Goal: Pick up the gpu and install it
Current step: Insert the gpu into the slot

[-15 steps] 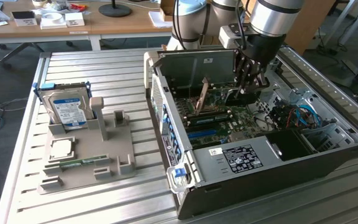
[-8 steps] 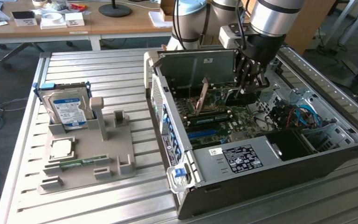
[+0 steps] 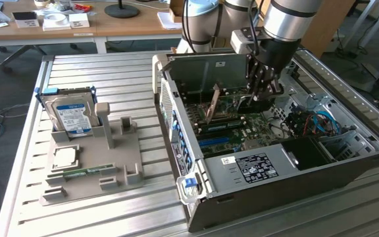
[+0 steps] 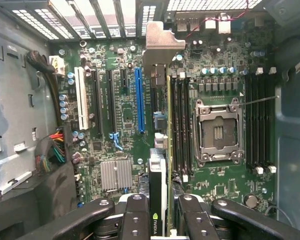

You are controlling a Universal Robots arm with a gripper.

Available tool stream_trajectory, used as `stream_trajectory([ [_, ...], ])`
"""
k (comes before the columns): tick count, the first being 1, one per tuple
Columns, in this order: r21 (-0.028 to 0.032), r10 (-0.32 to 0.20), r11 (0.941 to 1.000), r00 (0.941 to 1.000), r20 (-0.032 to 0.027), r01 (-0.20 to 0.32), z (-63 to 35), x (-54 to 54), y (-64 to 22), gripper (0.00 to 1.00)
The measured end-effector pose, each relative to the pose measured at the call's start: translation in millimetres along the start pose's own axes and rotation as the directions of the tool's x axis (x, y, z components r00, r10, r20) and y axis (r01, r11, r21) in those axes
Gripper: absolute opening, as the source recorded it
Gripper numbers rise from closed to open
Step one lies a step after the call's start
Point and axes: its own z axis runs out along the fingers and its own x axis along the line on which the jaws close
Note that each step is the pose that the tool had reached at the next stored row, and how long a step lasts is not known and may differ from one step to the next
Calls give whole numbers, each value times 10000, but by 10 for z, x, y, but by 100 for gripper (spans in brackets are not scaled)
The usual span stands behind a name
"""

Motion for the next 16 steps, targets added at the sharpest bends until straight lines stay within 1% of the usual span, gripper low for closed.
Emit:
stream_trajectory([
  [12,3,-2,10000,10000,-1,2,12,1,0,27],
  [16,7,-2,10000,10000,2,2,31,2,1,27],
])
